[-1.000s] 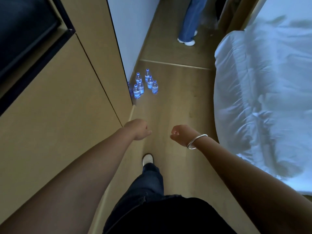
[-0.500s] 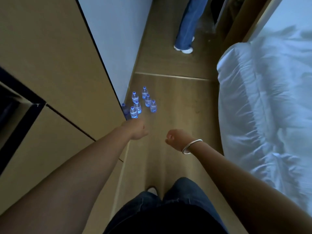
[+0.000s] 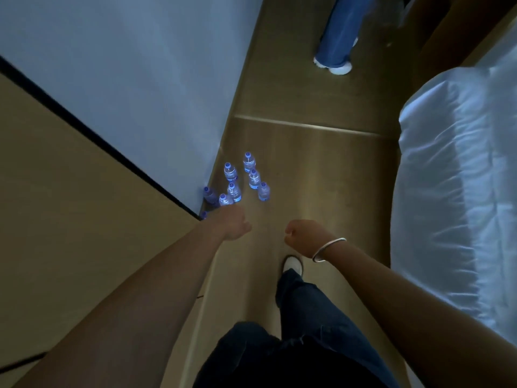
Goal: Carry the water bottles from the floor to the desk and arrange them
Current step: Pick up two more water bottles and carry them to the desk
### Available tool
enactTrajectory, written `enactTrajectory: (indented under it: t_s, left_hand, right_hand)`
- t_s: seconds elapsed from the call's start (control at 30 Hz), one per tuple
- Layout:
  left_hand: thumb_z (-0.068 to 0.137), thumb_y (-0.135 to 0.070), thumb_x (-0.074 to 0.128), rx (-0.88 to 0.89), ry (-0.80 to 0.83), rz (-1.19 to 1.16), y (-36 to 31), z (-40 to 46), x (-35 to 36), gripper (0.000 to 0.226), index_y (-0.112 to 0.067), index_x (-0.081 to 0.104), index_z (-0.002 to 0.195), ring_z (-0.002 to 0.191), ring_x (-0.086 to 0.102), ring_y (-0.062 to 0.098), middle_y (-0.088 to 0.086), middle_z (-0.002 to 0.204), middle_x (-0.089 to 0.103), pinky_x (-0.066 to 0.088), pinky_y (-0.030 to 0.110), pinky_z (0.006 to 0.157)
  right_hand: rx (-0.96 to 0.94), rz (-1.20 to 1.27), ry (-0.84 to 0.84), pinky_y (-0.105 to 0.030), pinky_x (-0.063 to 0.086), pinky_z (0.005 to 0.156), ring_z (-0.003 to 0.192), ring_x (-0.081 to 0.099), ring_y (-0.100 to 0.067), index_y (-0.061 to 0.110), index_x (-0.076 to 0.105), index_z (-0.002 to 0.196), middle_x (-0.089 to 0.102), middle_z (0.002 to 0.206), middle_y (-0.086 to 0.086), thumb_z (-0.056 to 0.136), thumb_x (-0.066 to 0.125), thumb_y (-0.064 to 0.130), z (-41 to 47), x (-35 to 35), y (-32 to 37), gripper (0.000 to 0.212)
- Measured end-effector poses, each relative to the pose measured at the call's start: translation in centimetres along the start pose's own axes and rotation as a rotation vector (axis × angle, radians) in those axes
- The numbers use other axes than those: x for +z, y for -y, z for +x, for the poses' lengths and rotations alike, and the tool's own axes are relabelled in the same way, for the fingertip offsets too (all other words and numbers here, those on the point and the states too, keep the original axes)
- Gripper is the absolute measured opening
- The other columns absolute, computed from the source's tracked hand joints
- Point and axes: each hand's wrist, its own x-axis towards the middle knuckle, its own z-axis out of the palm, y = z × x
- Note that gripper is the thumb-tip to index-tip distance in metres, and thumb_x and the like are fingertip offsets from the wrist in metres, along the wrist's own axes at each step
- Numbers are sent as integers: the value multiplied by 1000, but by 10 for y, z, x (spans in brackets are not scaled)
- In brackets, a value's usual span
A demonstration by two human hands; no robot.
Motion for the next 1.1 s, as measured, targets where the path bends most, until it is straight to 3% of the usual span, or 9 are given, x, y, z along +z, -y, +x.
enactTrajectory:
  t_s: [0.1, 0.23, 0.33, 0.43, 0.53, 0.7, 0.87, 0.97, 1.1]
  left_hand:
    - [88, -30, 47, -24, -12, -54, -12, 42, -15, 25, -15, 45, 68, 85, 58, 28, 10, 84, 56, 38, 31, 67]
    - [87, -35, 50, -67, -23, -101, -12, 87, -21, 22, -16, 45, 77, 93, 56, 27, 2, 88, 52, 39, 31, 72]
    - [86, -30, 53, -116, -37, -100, -2, 126, -16, 19, -16, 45, 75, 97, 58, 31, 12, 97, 61, 37, 31, 71]
    - [85, -32, 56, -164, -4, -160, 13, 180, -2, 28, -6, 57, 94, 103, 57, 32, 15, 108, 61, 44, 34, 80]
    - [87, -35, 56, -206, 49, -253, 31, 234, 23, 43, -5, 54, 118, 113, 54, 29, 13, 121, 57, 44, 40, 95]
    - [89, -33, 55, -230, 81, -291, 65, 340, 73, 48, -2, 48, 124, 120, 49, 29, 16, 129, 53, 37, 37, 99]
    - [90, -30, 53, -218, 19, -293, 95, 453, 110, 52, -3, 40, 132, 122, 47, 32, 17, 132, 48, 37, 38, 97]
    - [88, -30, 58, -256, -83, -346, 111, 509, 120, 51, -1, 43, 127, 116, 51, 34, 18, 125, 51, 39, 37, 89]
    - [87, -26, 61, -210, -73, -329, 133, 571, 140, 64, -6, 31, 140, 129, 40, 30, 16, 140, 41, 31, 32, 100]
  right_hand:
    - [-22, -35, 40, -27, 38, 85, 110, 54, -26, 10, 60, 110, 59, 120, -9, 88, 50, 28, 41, -31, -13, 30]
    - [-24, -4, 70, -30, 39, 88, 110, 53, -27, 6, 59, 113, 57, 120, -11, 90, 49, 24, 83, -51, -23, 31]
    - [-42, 37, 90, -26, 35, 85, 107, 54, -29, 1, 59, 111, 58, 116, -16, 92, 47, 19, 112, -47, -27, 30]
    - [-4, 73, 161, -34, 42, 89, 102, 55, -31, -2, 59, 105, 59, 110, -18, 92, 44, 17, 150, -29, -37, 27]
    - [29, 91, 226, -38, 45, 88, 97, 54, -29, 0, 58, 101, 58, 103, -16, 93, 43, 17, 199, -8, -48, 24]
    - [149, 163, 210, -33, 43, 91, 108, 54, -29, 3, 54, 119, 54, 121, -14, 91, 49, 20, 294, 34, -67, 33]
    - [219, 200, 184, -33, 41, 94, 118, 48, -26, 11, 36, 139, 41, 134, -10, 90, 53, 25, 394, 84, -96, 53]
    - [230, 215, 174, -32, 41, 93, 118, 47, -25, 13, 30, 142, 39, 135, -9, 88, 55, 25, 447, 110, -110, 61]
    - [243, 192, 87, -35, 42, 94, 118, 47, -27, 17, 27, 144, 39, 135, -10, 85, 58, 24, 505, 137, -131, 67]
